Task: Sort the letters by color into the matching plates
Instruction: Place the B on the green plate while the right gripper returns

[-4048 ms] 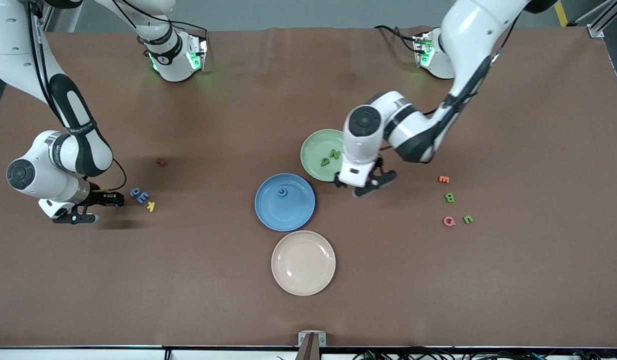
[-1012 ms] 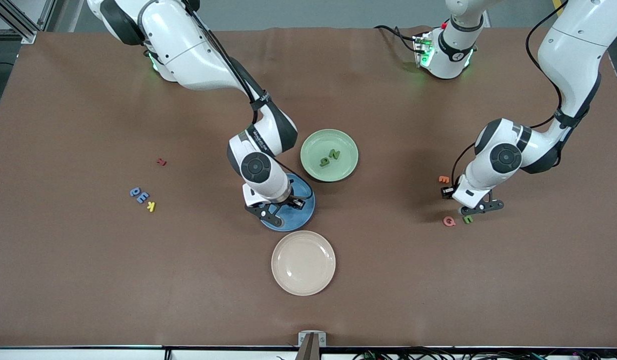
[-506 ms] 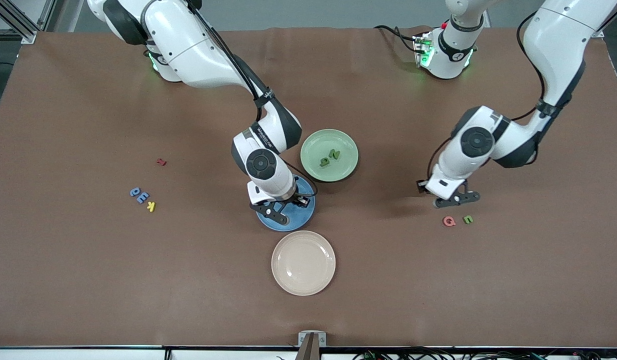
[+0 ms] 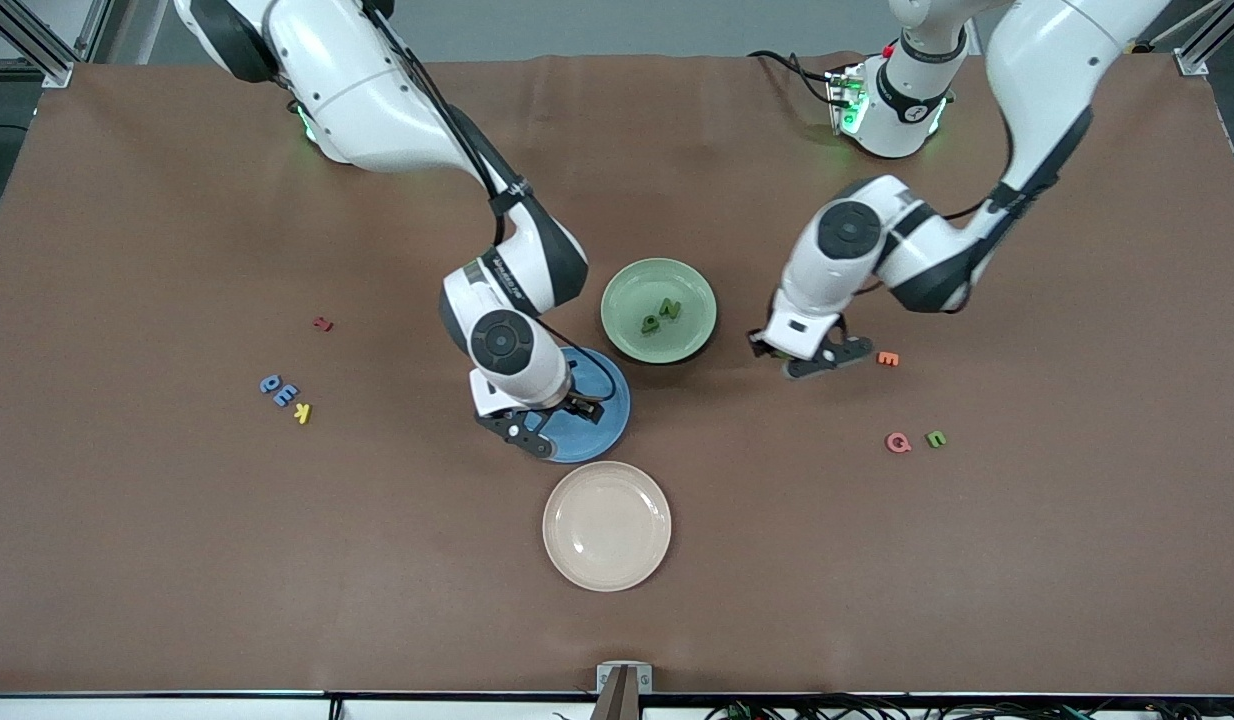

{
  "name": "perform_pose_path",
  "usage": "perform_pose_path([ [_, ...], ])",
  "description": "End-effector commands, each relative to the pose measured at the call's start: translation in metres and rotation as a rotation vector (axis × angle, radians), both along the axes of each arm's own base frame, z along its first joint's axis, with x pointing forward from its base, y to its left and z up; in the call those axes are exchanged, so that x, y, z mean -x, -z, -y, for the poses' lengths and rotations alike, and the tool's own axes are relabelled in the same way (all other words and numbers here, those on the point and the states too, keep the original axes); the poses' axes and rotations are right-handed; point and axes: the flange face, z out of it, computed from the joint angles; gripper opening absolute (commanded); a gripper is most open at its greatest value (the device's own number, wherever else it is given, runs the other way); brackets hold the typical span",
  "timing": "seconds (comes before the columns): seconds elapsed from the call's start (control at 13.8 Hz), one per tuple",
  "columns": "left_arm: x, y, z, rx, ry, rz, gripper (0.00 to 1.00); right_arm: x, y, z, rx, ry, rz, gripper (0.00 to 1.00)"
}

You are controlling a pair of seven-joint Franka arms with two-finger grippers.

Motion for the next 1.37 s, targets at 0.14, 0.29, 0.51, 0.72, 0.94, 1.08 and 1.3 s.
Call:
perform_pose_path([
  [0.14,0.037,0.003,0.088,0.059,-0.088,-0.046,0.00,-0.022,-0.096,0.123,-0.013,-0.116,-0.082,1.00],
  [0.29,0.062,0.009,0.114,0.059,-0.082,-0.064,0.00,-0.022,-0.102,0.192,-0.009,-0.169,-0.089,1.00],
  [0.51,0.081,0.026,0.128,0.030,-0.064,-0.079,0.01,-0.017,-0.092,0.316,-0.060,-0.288,-0.084,1.00],
  [0.72,0.085,0.041,0.132,0.009,-0.051,-0.082,0.01,0.004,-0.069,0.410,0.020,-0.383,-0.023,1.00],
  [0.94,0.084,0.054,0.140,-0.010,-0.047,-0.074,0.01,0.025,-0.028,0.466,0.021,-0.443,0.043,1.00],
  [1.08,0.081,0.058,0.138,-0.021,-0.052,-0.071,0.01,0.035,-0.012,0.473,0.022,-0.436,0.035,1.00],
  [1.3,0.079,0.062,0.136,-0.022,-0.056,-0.076,0.01,0.041,0.000,0.483,0.016,-0.425,0.017,0.94],
])
